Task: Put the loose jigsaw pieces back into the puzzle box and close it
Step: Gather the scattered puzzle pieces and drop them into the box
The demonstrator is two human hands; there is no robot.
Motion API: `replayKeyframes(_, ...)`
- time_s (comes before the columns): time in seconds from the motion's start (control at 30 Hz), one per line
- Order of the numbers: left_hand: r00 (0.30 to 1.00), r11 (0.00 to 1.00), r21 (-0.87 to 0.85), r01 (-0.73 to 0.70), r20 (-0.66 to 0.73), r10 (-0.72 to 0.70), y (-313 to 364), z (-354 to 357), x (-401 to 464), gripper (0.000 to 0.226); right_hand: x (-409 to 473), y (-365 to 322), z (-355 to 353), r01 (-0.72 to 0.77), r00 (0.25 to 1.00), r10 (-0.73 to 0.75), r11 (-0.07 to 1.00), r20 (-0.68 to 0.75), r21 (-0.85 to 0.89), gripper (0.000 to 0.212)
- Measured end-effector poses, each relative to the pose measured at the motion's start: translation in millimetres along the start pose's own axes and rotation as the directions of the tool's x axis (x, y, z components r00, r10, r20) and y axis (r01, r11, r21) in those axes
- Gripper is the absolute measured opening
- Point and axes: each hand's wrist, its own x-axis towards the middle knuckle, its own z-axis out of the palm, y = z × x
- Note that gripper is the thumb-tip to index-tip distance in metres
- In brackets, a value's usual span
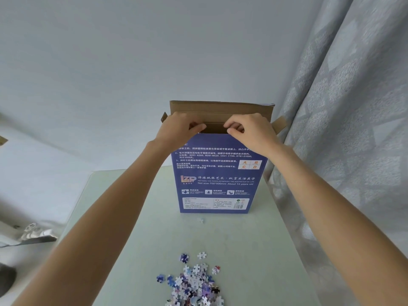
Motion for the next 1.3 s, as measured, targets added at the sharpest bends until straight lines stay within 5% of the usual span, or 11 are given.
replayKeyframes(0.13,0.985,0.990,0.107,-0.089,-0.135,0.103,-1.5,-0.2,-13.6,0.035,-10.4,-11.8,4.2,0.115,0.979,-0.116,0.993,-0.166,-0.011,0.016)
replayKeyframes(0.23,0.908,0.966,0.123,-0.229,-0.331,0.257,-0.1,0.1,-43.4,0.030,-36.1,-28.1,14.9,0.263,0.907,-0.206,0.958,-0.366,0.112,0.017)
replayKeyframes(0.37,0.885,0.968,0.024,-0.250,-0.399,0.239,-9.7,26.0,-113.8,0.029,-95.6,-37.1,67.5,0.255,0.938,-0.188,0.943,-0.292,0.214,0.015)
replayKeyframes(0.53,0.989,0.989,-0.063,0.133,-0.053,-0.136,-50.8,94.8,-200.7,0.025,-155.3,-13.3,166.0,-0.030,0.971,-0.019,0.980,0.237,0.199,0.024)
replayKeyframes(0.63,0.871,0.919,0.069,0.387,0.298,-0.390,-71.5,128.6,-240.5,0.034,-170.4,-0.3,214.8,-0.132,0.869,0.069,0.987,0.490,0.094,0.038)
replayKeyframes(0.73,0.725,0.854,0.161,0.494,0.466,-0.507,-79.8,149.0,-273.8,0.050,-175.7,8.9,256.7,-0.138,0.758,0.112,0.990,0.643,-0.010,0.053)
replayKeyframes(0.9,0.670,0.831,0.082,0.550,0.550,-0.498,-75.4,168.7,-315.4,0.059,-178.0,20.5,296.0,-0.138,0.699,0.187,0.982,0.691,-0.126,0.064)
replayKeyframes(1.1,0.658,0.882,0.056,0.468,0.644,-0.390,-48.6,180.8,-352.4,0.084,-244.2,-5.5,276.7,-0.011,0.691,-0.043,0.998,0.722,0.070,0.066)
replayKeyframes(1.3,0.622,0.907,0.115,0.405,0.693,-0.365,-18.9,192.7,-367.5,0.122,-311.6,-29.9,245.3,0.048,0.622,-0.053,0.998,0.781,0.030,0.119)
